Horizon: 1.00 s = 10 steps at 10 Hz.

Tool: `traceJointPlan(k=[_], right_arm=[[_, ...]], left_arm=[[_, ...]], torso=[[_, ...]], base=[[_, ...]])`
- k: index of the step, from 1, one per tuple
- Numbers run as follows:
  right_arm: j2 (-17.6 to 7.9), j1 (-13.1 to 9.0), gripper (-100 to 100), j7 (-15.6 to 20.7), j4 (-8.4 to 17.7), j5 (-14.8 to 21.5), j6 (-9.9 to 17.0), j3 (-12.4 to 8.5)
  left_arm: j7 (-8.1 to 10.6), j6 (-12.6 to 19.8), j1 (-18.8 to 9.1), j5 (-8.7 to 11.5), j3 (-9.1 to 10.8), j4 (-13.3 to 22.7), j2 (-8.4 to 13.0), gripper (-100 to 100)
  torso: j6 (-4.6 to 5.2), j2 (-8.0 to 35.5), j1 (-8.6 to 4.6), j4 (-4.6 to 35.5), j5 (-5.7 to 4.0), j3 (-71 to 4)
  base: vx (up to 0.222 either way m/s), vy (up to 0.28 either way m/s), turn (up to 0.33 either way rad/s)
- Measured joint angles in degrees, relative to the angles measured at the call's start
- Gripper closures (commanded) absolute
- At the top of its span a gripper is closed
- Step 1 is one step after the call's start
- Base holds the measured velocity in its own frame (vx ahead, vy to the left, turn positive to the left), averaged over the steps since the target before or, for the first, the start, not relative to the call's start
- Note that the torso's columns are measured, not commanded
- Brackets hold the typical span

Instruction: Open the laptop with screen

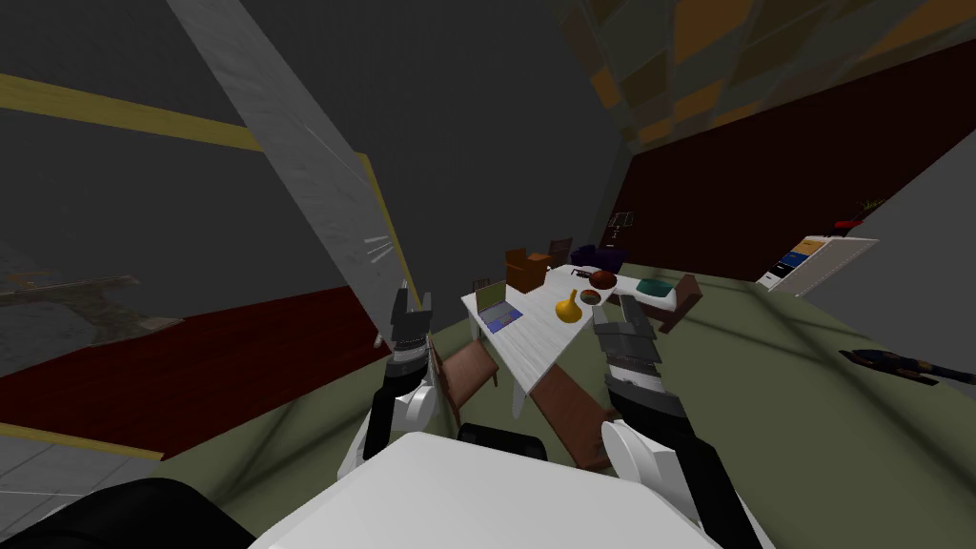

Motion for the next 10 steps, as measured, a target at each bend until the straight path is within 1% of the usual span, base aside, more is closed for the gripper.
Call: traceJointPlan(k=[1, 2, 9, 10], right_arm=[[0.00, 0.00, 0, 0.00, 0.00, 0.00, 0.00, 0.00], [0.00, 0.00, 0, 0.00, 0.00, 0.00, 0.00, 0.00], [0.00, 0.00, 0, 0.00, -0.02, 0.00, -0.01, 0.00], [0.00, 0.00, -100, 0.00, -0.02, 0.00, -0.01, 0.00]], left_arm=[[0.00, 0.00, 0.00, 0.00, 0.00, 0.00, 0.00, 0], [0.00, 0.00, 0.00, 0.00, 0.00, 0.00, 0.00, 0], [0.00, 0.00, 0.00, 0.00, 0.00, -0.02, 0.00, 0], [0.00, -0.01, 0.00, 0.00, 0.00, -0.02, 0.00, 0]], torso=[[0.00, 2.32, 0.00, 2.35, 0.00, -4.67], [0.00, 5.97, 0.00, 6.00, 0.00, -12.00], [0.00, 35.39, 0.00, 35.37, 0.00, -70.73], [0.00, 39.62, 0.00, 39.60, 0.00, -79.19]], base=[[0.000, 0.000, 0.000], [0.000, 0.000, 0.000], [0.000, 0.000, 0.000], [-0.009, 0.015, 0.024]])
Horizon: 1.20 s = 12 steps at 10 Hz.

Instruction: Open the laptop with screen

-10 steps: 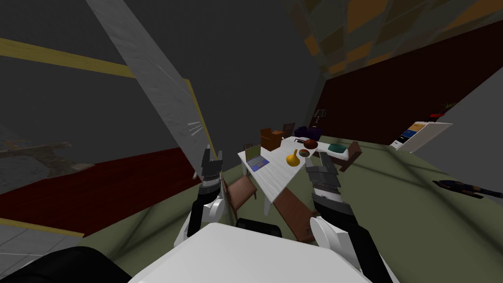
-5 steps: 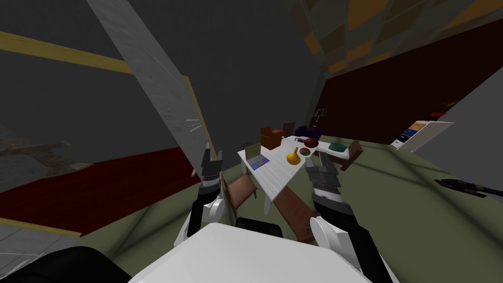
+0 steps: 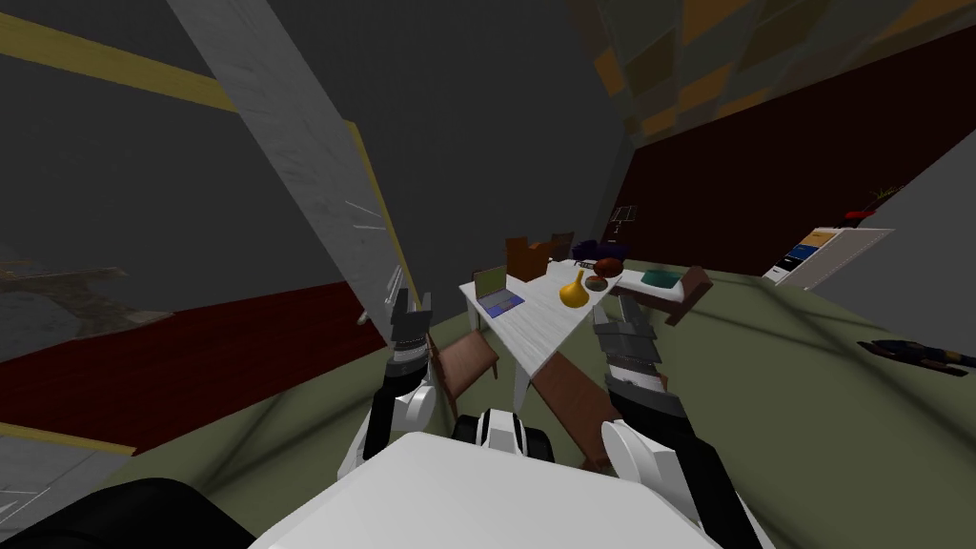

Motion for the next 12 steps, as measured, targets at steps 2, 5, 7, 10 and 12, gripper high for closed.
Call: traceJointPlan(k=[2, 5, 7, 10, 12], right_arm=[[-2.98, -1.59, -100, 0.20, 1.88, 1.36, 0.49, 0.09], [-5.39, -5.60, -100, 1.49, 5.07, 4.96, 2.72, 1.31], [-6.75, -9.02, -100, 2.35, 8.84, 7.91, 3.68, 2.00], [-7.94, -15.23, -100, 4.16, 13.72, 13.20, 7.22, 3.69], [-8.59, -18.03, -100, 5.11, 16.49, 16.14, 8.57, 4.56]], left_arm=[[0.00, 0.01, 0.00, 0.00, 0.00, 0.03, 0.00, 0], [0.00, 0.01, 0.00, 0.00, 0.00, 0.03, 0.00, 0], [0.00, 0.01, 0.00, 0.00, -0.01, 0.03, -0.01, 0], [0.00, 0.01, 0.00, 0.00, -0.01, 0.03, -0.01, 0], [0.00, 0.01, 0.01, 0.00, 0.00, 0.03, 0.00, 0]], torso=[[0.00, 2.52, 0.06, 2.47, 0.02, -5.03], [0.00, 2.69, 0.02, 2.69, 0.00, -5.36], [0.01, 2.68, 0.03, 2.69, 0.01, -5.38], [0.00, 2.67, 0.01, 2.69, 0.01, -5.38], [0.02, 2.65, -0.09, 2.68, -0.02, -5.39]], base=[[-0.028, 0.026, 0.033], [-0.042, 0.035, 0.029], [-0.045, 0.053, 0.035], [-0.050, 0.063, 0.045], [-0.034, 0.033, 0.027]])
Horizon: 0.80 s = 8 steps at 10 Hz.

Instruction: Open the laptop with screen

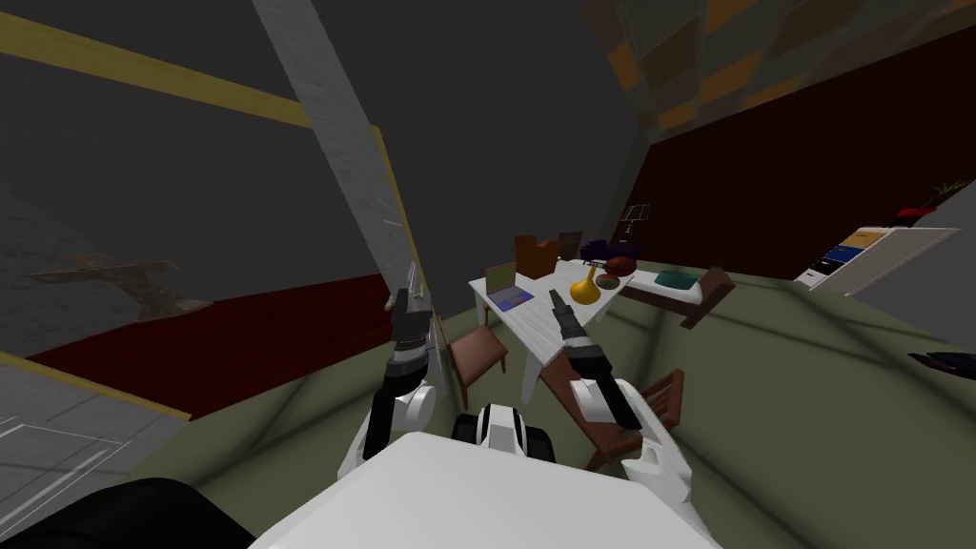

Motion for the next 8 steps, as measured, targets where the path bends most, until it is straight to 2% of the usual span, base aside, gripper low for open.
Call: traceJointPlan(k=[2, 4, 8], right_arm=[[-0.99, -3.42, -100, 1.02, 2.73, 3.32, 1.99, 0.99], [-1.52, -5.45, -100, 1.91, 4.53, 5.97, 3.19, 1.89], [-2.52, -11.04, -100, 3.64, 10.16, 10.43, 4.88, 3.15]], left_arm=[[0.00, 0.00, 0.00, 0.00, 0.00, 0.00, 0.00, 0], [0.00, 0.00, 0.00, 0.00, 0.00, 0.00, 0.00, 0], [0.00, 0.00, 0.00, 0.00, 0.00, 0.00, 0.00, 0]], torso=[[-0.02, 0.00, 0.09, 0.00, 0.02, 0.00], [-0.02, 0.00, 0.09, 0.00, 0.02, 0.00], [-0.03, 0.00, 0.10, 0.00, 0.02, 0.00]], base=[[-0.025, 0.037, 0.054], [-0.017, 0.030, 0.039], [-0.012, 0.034, 0.075]])
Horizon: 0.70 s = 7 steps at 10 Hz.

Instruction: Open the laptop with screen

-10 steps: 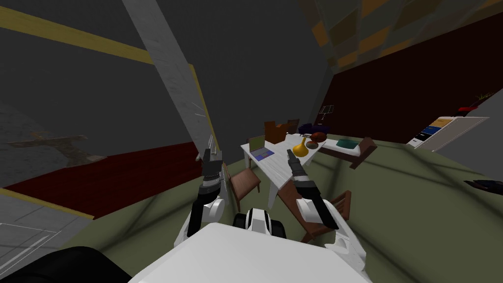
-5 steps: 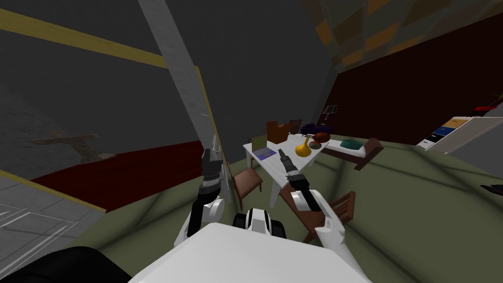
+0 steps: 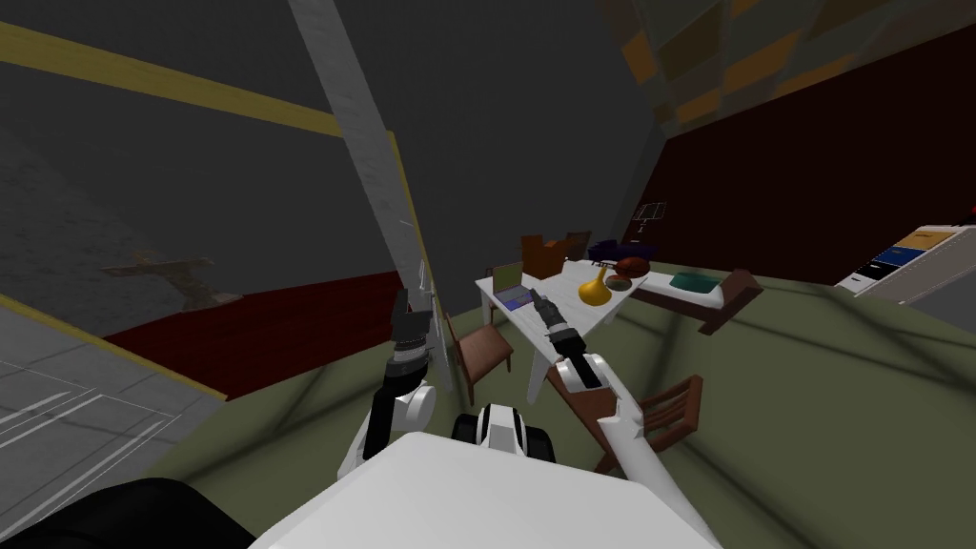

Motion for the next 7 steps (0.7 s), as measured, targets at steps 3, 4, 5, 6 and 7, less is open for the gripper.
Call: traceJointPlan(k=[3, 4, 5, 6, 7], right_arm=[[-1.29, -4.82, -100, 1.96, 4.27, 4.39, 2.41, 1.80], [-1.48, -5.98, -100, 2.37, 5.83, 5.22, 2.59, 2.00], [-1.62, -7.70, -100, 3.13, 7.79, 6.77, 2.84, 2.53], [-1.93, -8.91, -100, 3.58, 9.25, 7.50, 3.15, 2.80], [-2.68, -10.37, -100, 4.12, 10.76, 8.80, 3.66, 3.38]], left_arm=[[0.00, 0.00, 0.00, 0.00, 0.00, 0.00, 0.00, 0], [0.00, 0.00, 0.00, 0.00, 0.00, 0.00, 0.00, 0], [0.00, 0.00, 0.00, 0.00, 0.00, 0.00, 0.00, 0], [0.00, 0.00, 0.00, 0.00, 0.00, 0.00, 0.00, 0], [0.00, 0.00, 0.00, 0.00, 0.00, 0.00, 0.00, 0]], torso=[[0.00, 0.00, -0.06, 0.00, -0.01, 0.00], [0.03, 0.00, -0.09, 0.00, -0.02, 0.00], [0.00, 0.00, -0.04, 0.00, -0.01, 0.00], [0.02, 0.01, -0.03, 0.00, 0.00, 0.01], [0.00, 0.01, -0.01, 0.01, 0.00, 0.01]], base=[[-0.002, 0.028, 0.062], [0.006, 0.018, 0.069], [0.006, 0.017, 0.078], [0.009, 0.017, 0.123], [0.011, 0.015, 0.059]])
